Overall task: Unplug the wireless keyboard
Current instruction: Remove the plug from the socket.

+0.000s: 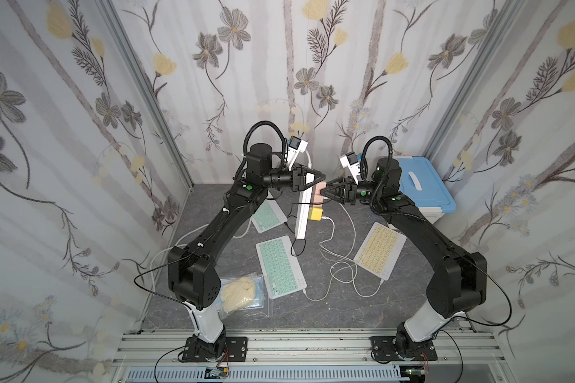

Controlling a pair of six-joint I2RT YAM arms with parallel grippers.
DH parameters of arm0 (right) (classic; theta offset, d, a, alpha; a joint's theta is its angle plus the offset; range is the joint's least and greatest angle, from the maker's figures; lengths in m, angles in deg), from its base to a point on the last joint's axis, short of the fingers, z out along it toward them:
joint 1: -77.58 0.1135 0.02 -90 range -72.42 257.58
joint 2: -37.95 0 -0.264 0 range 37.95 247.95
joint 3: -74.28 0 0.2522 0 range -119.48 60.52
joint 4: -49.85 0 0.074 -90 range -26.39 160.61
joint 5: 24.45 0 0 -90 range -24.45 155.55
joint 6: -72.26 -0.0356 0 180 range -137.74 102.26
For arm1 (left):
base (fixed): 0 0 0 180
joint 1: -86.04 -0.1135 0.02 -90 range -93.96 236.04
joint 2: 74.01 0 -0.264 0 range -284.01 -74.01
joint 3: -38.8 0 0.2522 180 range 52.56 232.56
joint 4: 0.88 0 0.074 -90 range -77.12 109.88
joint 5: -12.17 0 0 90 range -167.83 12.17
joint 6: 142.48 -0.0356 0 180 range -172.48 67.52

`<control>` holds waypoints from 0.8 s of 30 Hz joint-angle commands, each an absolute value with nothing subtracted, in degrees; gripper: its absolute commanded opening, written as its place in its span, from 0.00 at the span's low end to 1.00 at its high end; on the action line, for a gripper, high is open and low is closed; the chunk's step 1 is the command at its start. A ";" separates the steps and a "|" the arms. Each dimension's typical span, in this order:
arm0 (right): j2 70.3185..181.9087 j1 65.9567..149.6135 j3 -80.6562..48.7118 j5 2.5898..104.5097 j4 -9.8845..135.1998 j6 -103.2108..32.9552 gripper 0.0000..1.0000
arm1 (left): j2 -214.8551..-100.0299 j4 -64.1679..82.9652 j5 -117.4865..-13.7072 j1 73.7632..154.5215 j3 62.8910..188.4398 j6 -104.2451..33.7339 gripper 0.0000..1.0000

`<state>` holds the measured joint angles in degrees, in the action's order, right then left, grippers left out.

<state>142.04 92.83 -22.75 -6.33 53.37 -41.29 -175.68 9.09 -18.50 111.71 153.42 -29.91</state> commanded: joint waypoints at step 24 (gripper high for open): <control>142.58 94.81 -17.21 -8.73 21.75 -66.65 0.37 | -176.41 -0.65 -17.62 111.70 151.70 -25.16 0.00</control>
<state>142.39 94.36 -17.41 -7.68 30.31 -62.25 -176.14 1.83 -16.29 111.71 151.67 -24.77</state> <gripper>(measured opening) 0.374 0.427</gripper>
